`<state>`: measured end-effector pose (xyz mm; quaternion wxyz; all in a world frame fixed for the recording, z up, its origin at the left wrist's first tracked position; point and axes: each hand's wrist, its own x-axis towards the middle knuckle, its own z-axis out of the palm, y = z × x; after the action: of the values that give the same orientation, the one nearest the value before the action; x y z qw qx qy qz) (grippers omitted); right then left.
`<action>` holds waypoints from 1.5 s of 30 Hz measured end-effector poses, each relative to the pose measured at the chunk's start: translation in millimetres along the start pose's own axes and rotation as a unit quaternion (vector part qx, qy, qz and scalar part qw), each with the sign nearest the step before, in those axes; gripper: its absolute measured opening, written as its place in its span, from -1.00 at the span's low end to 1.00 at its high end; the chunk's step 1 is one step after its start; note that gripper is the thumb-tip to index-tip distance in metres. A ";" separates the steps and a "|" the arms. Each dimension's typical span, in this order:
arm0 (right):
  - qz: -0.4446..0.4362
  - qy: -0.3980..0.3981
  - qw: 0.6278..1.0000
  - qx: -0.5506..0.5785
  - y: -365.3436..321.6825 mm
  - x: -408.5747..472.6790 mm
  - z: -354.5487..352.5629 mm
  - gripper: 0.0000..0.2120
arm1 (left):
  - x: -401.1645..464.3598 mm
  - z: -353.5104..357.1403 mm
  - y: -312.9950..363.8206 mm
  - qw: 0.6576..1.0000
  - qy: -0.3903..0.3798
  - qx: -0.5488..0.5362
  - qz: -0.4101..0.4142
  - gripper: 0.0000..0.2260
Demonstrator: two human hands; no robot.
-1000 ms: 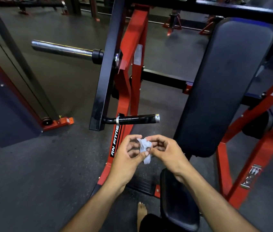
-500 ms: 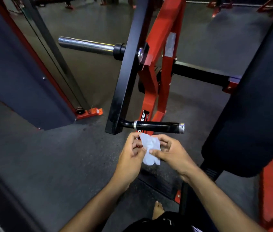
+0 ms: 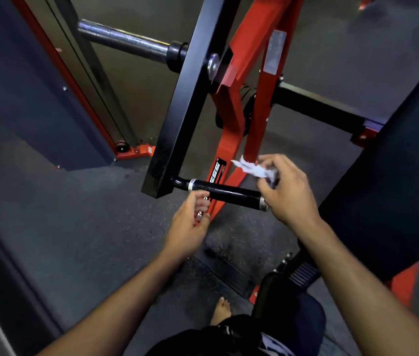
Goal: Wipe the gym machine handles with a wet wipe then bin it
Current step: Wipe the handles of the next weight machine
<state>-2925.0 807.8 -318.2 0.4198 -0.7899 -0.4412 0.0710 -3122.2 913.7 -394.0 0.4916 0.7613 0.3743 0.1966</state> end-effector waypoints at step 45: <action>-0.297 -0.330 0.837 -0.321 9.7 20.2 -13.9 -0.76 | 104.4 -20.2 -20.8 0.890 -0.164 0.416 0.090 -0.44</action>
<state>-2900.0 812.2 -311.1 -0.0270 -0.6412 -0.7651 0.0534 -3076.3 1010.5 -410.9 0.1648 0.9480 0.2652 -0.0614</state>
